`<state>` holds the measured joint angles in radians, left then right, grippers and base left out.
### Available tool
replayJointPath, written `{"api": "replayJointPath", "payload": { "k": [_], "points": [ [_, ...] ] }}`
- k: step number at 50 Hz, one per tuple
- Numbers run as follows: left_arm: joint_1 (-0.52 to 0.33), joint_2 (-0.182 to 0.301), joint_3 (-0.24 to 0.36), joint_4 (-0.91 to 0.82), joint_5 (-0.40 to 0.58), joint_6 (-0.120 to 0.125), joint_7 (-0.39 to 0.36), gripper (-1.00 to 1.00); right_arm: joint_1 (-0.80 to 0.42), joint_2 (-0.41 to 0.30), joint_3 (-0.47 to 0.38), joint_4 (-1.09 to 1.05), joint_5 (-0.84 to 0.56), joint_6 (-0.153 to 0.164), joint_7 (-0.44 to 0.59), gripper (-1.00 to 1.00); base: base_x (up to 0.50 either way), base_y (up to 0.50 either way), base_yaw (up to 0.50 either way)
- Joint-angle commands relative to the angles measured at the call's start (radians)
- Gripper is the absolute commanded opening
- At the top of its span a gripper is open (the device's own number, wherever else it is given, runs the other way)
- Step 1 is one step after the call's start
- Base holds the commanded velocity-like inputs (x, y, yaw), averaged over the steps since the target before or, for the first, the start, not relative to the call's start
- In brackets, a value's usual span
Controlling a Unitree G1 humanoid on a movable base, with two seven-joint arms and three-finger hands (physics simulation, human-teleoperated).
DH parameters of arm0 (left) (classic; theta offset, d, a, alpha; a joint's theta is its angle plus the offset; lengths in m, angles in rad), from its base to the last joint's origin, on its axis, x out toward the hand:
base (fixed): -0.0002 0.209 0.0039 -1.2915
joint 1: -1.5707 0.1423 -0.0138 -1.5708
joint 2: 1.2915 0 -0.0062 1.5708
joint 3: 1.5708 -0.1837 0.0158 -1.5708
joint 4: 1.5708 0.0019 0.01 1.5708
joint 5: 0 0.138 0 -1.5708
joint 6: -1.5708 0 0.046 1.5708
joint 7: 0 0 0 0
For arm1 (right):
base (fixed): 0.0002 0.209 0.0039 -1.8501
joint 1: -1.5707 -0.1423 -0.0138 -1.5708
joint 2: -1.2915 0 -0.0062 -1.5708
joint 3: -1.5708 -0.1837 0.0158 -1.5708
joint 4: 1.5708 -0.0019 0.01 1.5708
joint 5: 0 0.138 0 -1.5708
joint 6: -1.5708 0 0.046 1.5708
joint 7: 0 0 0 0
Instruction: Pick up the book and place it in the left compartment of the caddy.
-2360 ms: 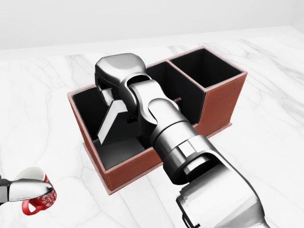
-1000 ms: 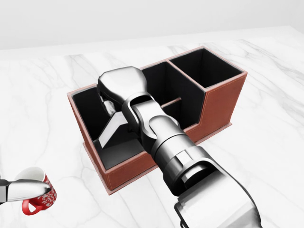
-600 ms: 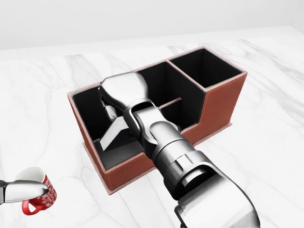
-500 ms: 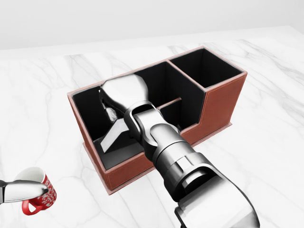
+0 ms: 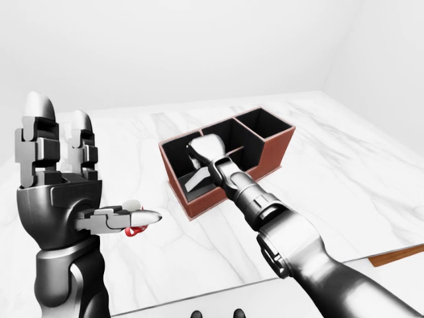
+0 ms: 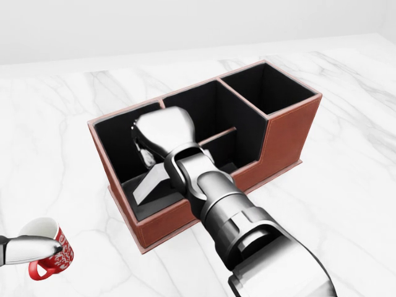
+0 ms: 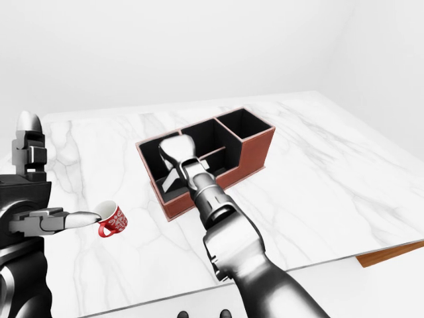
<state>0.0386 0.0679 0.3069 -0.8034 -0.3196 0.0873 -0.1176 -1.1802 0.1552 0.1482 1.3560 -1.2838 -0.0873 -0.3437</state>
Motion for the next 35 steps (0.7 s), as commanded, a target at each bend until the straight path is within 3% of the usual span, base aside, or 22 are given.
{"api": "replayJointPath", "payload": {
  "k": [1,35],
  "points": [
    [0.0,0.0,-0.001,0.013,0.0,0.0,-0.004,1.0,0.001,0.001,-0.014,-0.007,-0.028,0.003,-0.054,-1.0,0.0,0.0,0.0],
    [-0.001,0.004,-0.006,0.057,0.0,0.0,-0.011,1.0,0.031,0.023,-0.012,0.005,-0.075,0.007,-0.064,-1.0,0.0,0.0,0.0]
  ]
}}
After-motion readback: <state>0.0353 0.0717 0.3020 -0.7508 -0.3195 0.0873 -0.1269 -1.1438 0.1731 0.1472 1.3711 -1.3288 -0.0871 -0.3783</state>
